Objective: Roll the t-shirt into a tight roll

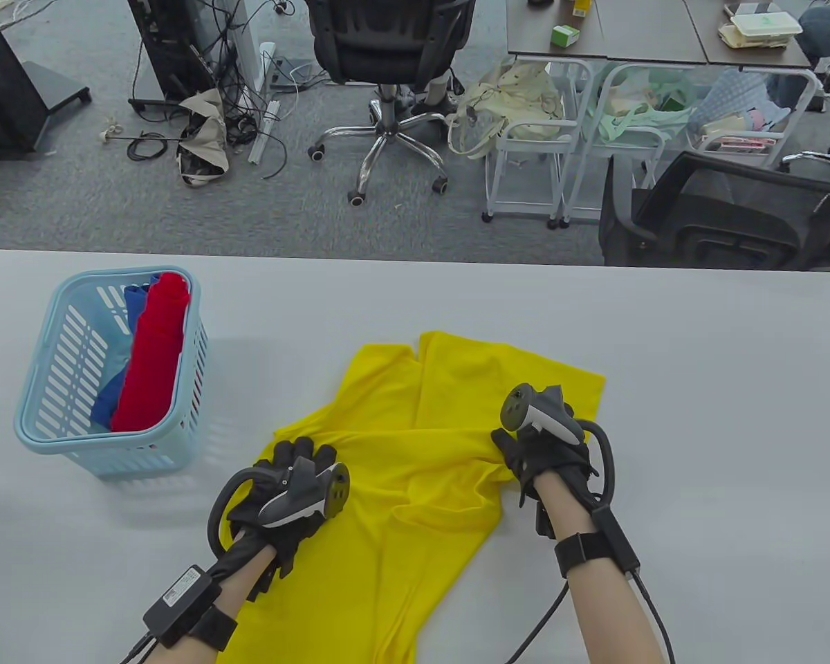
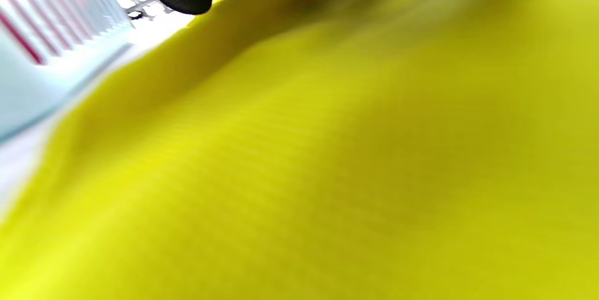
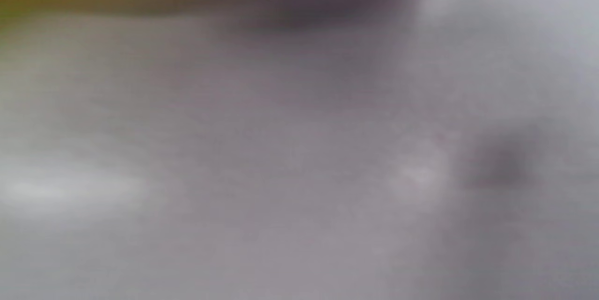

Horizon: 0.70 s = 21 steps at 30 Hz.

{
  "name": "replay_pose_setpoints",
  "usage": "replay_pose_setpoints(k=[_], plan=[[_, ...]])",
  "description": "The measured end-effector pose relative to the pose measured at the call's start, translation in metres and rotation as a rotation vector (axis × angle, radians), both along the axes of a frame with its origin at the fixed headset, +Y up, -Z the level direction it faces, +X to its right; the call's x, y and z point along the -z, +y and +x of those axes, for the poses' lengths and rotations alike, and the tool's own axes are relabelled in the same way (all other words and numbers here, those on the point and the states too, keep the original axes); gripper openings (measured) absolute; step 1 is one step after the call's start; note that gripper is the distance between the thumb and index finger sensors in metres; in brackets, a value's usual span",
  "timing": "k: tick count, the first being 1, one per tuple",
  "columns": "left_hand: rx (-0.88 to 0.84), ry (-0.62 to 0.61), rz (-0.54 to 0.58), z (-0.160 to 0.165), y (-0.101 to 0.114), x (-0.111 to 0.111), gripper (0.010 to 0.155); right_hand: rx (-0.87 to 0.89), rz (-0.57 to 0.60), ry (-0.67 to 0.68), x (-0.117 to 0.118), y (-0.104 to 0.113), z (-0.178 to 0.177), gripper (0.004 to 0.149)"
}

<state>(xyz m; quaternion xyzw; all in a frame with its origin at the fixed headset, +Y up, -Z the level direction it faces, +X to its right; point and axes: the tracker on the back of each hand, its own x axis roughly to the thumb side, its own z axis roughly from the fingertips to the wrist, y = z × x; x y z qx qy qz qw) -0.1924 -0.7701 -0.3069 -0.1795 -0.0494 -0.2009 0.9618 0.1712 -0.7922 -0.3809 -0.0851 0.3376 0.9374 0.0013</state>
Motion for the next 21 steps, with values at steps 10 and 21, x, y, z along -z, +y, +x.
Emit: replay_pose_setpoints(k=[10, 21], plan=[[0.073, 0.002, 0.12, 0.021, 0.016, -0.006, 0.072, 0.048, 0.039, -0.132, -0.017, -0.003, 0.048, 0.079], [-0.138, 0.095, 0.111, 0.022, 0.055, 0.042, 0.062, 0.062, 0.003, -0.14, -0.032, -0.01, 0.069, 0.085]])
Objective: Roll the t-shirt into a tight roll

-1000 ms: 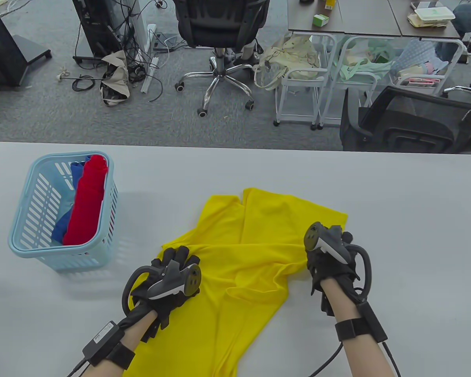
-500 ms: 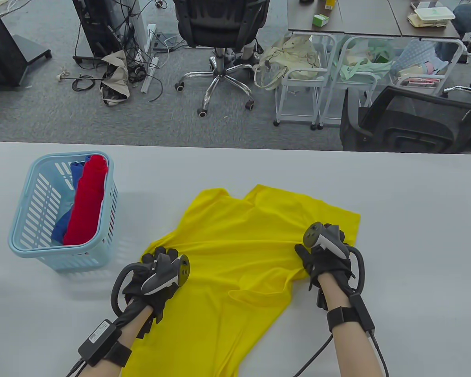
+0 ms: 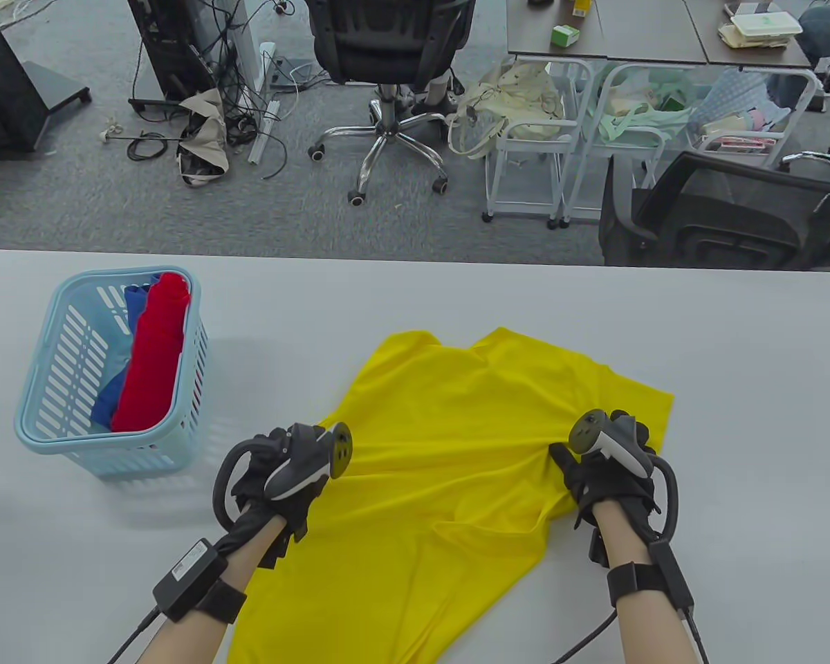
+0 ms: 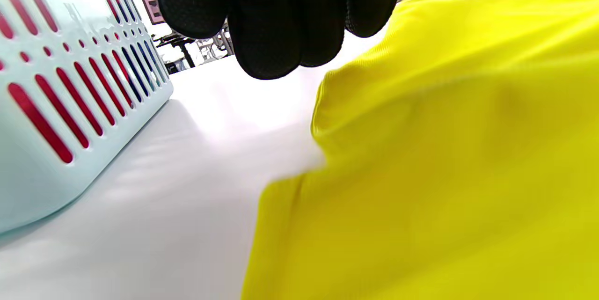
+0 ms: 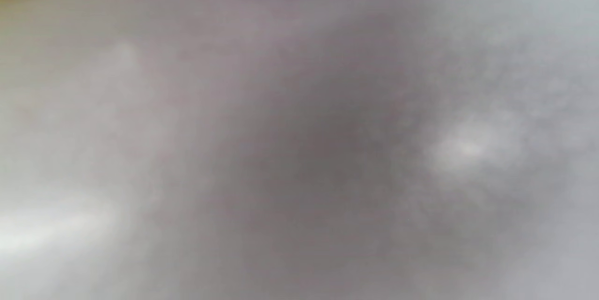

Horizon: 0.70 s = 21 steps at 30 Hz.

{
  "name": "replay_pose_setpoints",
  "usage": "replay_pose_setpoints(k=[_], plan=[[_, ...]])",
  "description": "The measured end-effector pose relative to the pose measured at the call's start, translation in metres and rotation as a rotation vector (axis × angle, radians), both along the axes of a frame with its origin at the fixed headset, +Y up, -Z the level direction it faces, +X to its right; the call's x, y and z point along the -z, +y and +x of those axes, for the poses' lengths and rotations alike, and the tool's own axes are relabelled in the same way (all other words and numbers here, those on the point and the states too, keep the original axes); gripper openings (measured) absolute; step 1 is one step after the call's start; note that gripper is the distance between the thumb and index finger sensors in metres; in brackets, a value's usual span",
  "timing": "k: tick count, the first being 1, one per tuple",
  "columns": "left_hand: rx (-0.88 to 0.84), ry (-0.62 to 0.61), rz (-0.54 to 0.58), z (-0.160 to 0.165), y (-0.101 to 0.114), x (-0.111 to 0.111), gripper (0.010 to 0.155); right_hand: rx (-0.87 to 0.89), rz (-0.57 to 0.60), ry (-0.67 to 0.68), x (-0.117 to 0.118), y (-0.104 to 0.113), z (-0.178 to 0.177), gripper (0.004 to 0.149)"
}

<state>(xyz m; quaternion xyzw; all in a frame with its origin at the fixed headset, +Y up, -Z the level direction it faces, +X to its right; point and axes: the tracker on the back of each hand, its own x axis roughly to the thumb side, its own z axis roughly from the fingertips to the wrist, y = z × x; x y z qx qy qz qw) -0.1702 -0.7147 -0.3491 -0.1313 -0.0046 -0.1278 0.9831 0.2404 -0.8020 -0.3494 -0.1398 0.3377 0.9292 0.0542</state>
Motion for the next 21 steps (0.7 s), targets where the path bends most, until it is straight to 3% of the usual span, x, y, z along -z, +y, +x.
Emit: replay_pose_setpoints(k=[4, 8, 10, 12, 14, 17, 18, 19, 21], plan=[[-0.044, 0.087, -0.09, 0.009, -0.001, 0.046, 0.064, 0.021, -0.008, -0.003, 0.0, -0.001, 0.001, 0.085], [-0.139, 0.177, -0.29, 0.025, -0.028, 0.086, 0.078, 0.037, -0.025, -0.016, 0.001, -0.001, 0.001, 0.084], [-0.085, 0.229, -0.28, 0.031, -0.04, 0.098, 0.077, 0.043, -0.024, -0.02, 0.0, -0.001, 0.001, 0.084], [0.0, 0.242, -0.205, 0.035, -0.046, 0.105, 0.065, 0.043, -0.021, -0.019, 0.0, -0.001, 0.001, 0.085], [0.011, 0.196, -0.106, 0.039, -0.039, 0.105, 0.044, 0.031, -0.005, -0.024, -0.001, -0.002, 0.0, 0.085], [-0.084, 0.069, -0.006, 0.047, -0.009, 0.095, 0.041, 0.016, -0.003, -0.016, -0.001, -0.002, -0.001, 0.085], [-0.208, -0.054, -0.021, 0.05, 0.004, 0.089, 0.042, 0.018, -0.004, -0.016, 0.0, -0.002, -0.001, 0.085], [-0.412, -0.244, -0.108, 0.053, 0.018, 0.08, 0.042, 0.017, -0.004, -0.014, 0.0, -0.003, -0.001, 0.085], [-0.739, -0.365, -0.328, 0.057, 0.036, 0.064, 0.044, 0.017, -0.003, -0.013, 0.0, -0.002, 0.0, 0.085]])
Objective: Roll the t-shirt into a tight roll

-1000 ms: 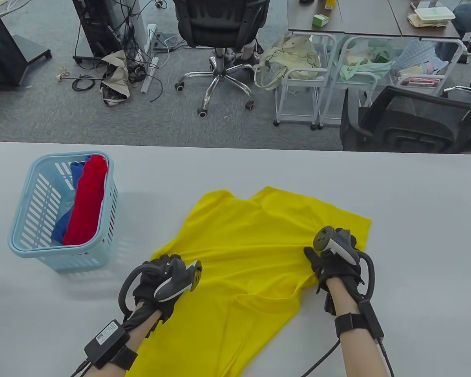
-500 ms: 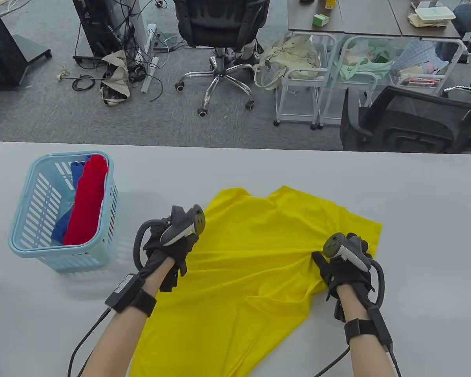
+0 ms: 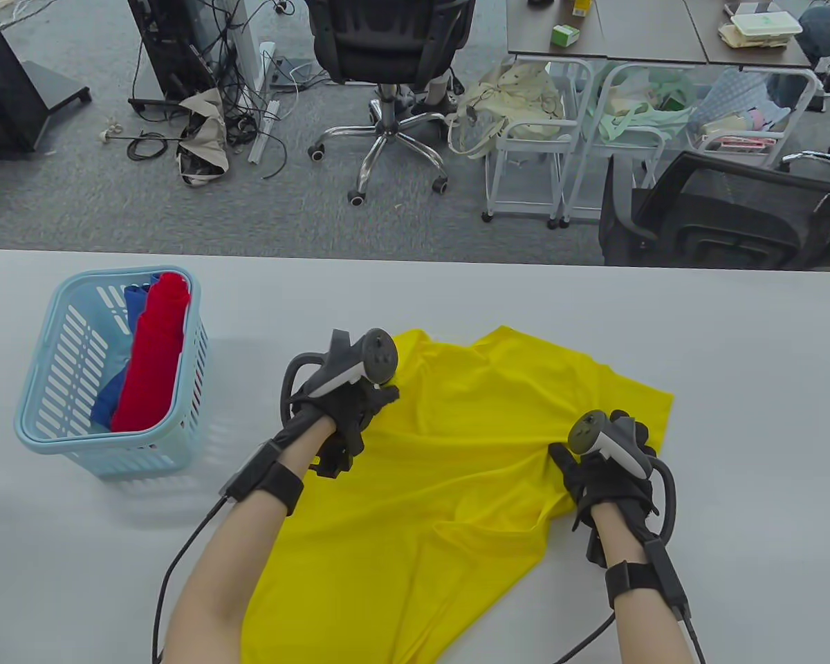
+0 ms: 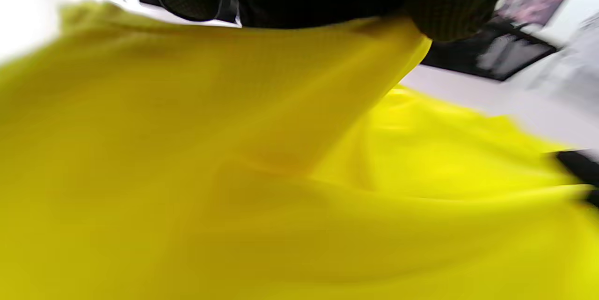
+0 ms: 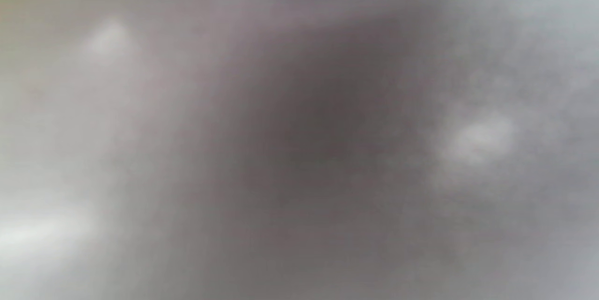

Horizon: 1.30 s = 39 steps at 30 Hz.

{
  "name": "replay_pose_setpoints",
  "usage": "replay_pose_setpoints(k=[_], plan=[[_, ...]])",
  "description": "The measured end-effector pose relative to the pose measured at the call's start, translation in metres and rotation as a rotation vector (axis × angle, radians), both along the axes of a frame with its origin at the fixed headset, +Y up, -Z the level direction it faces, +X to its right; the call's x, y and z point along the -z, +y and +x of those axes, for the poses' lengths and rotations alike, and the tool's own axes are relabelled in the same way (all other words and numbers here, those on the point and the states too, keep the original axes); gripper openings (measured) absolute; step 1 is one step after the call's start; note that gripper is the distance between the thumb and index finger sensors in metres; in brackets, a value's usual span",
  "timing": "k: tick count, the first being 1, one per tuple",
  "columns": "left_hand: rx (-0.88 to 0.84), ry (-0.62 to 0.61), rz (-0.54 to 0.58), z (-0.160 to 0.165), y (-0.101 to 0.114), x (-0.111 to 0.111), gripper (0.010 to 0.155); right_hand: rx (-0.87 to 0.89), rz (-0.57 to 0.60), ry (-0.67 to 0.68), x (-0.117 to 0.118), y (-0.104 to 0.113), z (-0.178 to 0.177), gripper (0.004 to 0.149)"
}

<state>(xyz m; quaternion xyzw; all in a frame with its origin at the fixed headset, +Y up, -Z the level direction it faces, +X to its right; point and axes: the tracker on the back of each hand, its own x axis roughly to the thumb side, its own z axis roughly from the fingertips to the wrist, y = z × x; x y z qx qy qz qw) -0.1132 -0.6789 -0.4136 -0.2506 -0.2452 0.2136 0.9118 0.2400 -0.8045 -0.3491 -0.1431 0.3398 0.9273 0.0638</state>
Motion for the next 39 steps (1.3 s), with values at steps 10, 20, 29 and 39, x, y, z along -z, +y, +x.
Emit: replay_pose_setpoints(k=[10, 20, 29, 39], plan=[[0.59, 0.11, 0.095, -0.007, -0.028, 0.003, 0.055, -0.002, -0.033, -0.003, 0.001, 0.001, 0.0, 0.084], [0.528, 0.081, 0.067, 0.023, -0.063, -0.004, 0.05, -0.01, -0.043, -0.003, 0.002, 0.001, -0.001, 0.084], [0.897, 0.416, 0.341, -0.022, -0.027, 0.027, 0.041, -0.027, -0.039, 0.006, 0.002, 0.002, -0.002, 0.084], [1.126, 0.307, 0.295, -0.048, -0.068, 0.034, 0.061, -0.032, -0.041, 0.003, 0.003, 0.001, -0.002, 0.083]])
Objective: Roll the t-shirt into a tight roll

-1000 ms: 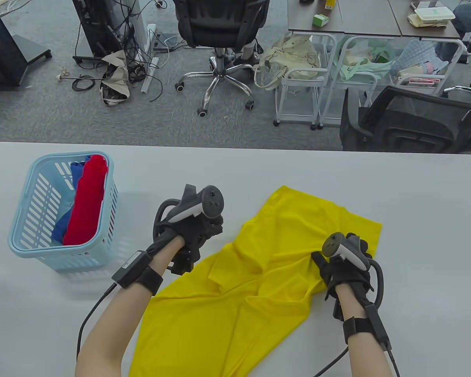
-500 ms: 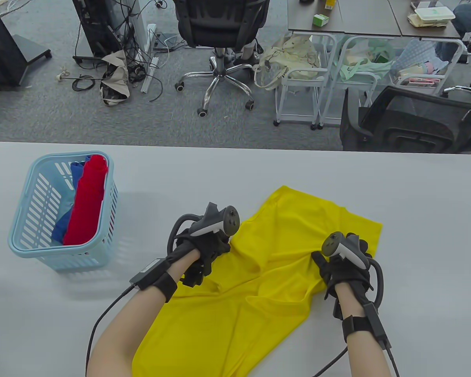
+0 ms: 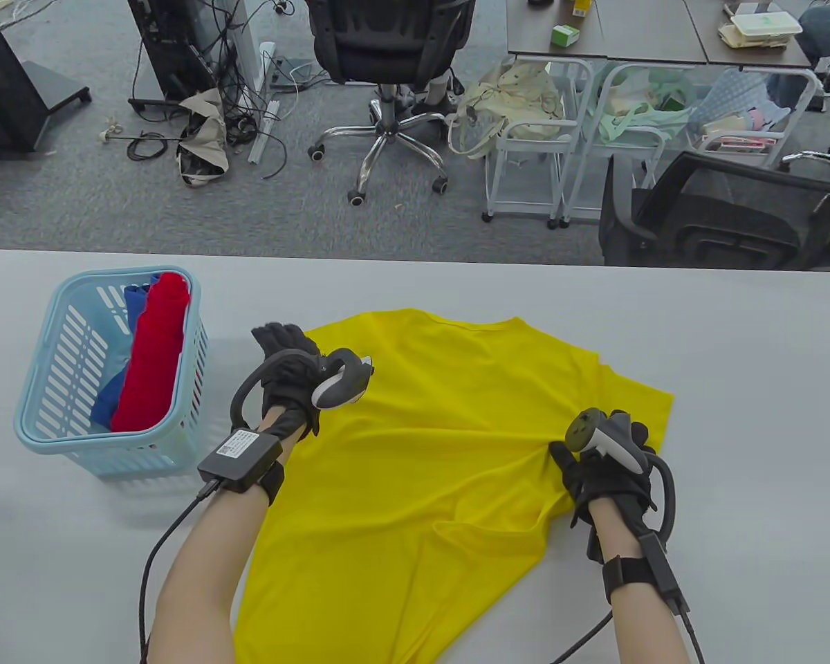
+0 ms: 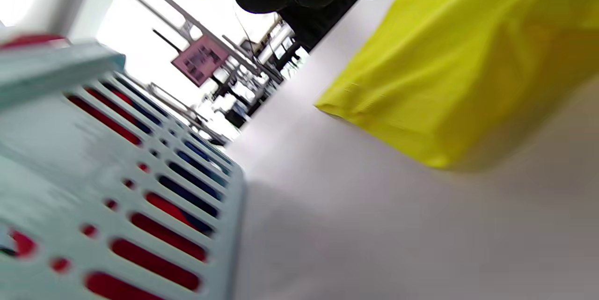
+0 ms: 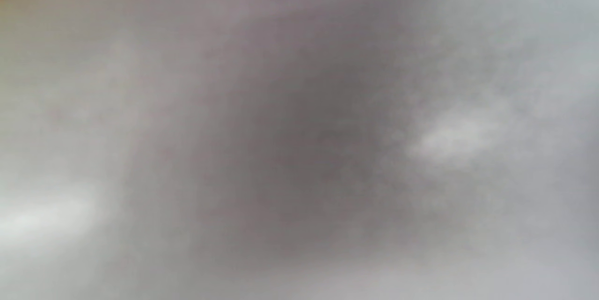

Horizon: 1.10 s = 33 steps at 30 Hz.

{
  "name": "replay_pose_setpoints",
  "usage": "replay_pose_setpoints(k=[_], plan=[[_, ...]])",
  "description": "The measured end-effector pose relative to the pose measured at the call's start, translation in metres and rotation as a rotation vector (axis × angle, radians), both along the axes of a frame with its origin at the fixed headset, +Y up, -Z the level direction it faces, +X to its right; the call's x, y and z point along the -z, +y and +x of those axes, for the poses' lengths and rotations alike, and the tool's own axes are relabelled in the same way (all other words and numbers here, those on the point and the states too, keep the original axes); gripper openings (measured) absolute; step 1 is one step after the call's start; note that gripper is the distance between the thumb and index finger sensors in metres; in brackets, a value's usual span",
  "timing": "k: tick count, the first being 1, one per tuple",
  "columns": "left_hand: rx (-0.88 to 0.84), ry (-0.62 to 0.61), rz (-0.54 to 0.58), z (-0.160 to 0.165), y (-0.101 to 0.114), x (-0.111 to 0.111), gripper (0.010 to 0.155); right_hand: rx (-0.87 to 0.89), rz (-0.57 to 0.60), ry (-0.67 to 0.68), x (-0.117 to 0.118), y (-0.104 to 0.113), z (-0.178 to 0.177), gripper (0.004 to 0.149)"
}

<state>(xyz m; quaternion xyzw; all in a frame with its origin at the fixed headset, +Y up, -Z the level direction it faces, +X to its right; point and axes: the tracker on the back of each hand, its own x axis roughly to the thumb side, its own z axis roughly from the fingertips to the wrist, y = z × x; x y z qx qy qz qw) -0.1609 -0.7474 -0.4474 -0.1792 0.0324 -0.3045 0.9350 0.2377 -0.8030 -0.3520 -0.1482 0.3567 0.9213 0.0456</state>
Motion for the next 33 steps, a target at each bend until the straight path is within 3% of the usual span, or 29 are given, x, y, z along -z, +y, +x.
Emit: replay_pose_setpoints(k=[2, 3, 6, 10, 15, 21, 23, 26, 29, 31, 33], plan=[[-0.281, 0.158, -0.144, -0.017, -0.018, 0.002, 0.066, -0.004, 0.006, -0.003, 0.0, 0.0, -0.001, 0.084], [-0.309, 0.22, -0.131, -0.021, -0.022, 0.003, 0.069, -0.005, 0.007, -0.003, 0.0, 0.0, -0.001, 0.084], [-0.138, 0.215, -0.084, -0.034, -0.028, 0.009, 0.076, -0.008, 0.006, -0.001, 0.0, 0.0, -0.001, 0.083], [-0.253, 0.304, -0.119, -0.041, -0.027, 0.011, 0.078, 0.0, 0.006, -0.004, 0.0, 0.0, -0.001, 0.084], [-0.181, 0.277, -0.03, -0.029, -0.023, -0.007, 0.077, 0.005, -0.003, -0.001, 0.0, -0.001, -0.001, 0.084], [-0.188, 0.02, 0.067, -0.003, 0.0, -0.063, 0.074, 0.012, -0.061, 0.049, 0.011, 0.004, 0.002, 0.083], [-0.217, -0.066, 0.042, 0.001, 0.001, -0.085, 0.074, 0.018, -0.071, 0.038, 0.019, 0.019, 0.003, 0.082], [-0.265, -0.14, -0.083, -0.002, -0.012, -0.105, 0.074, 0.033, 0.067, 0.057, 0.023, 0.05, -0.009, 0.077], [-0.295, -0.126, -0.175, -0.012, -0.033, -0.115, 0.075, -0.025, 0.194, 0.24, 0.001, 0.075, -0.04, 0.074], [-0.305, -0.11, -0.178, -0.018, -0.039, -0.114, 0.076, -0.108, 0.231, 0.347, -0.019, 0.077, -0.062, 0.07], [-0.331, -0.097, -0.189, -0.02, -0.038, -0.111, 0.077, -0.176, 0.186, 0.376, -0.027, 0.069, -0.074, 0.068]])
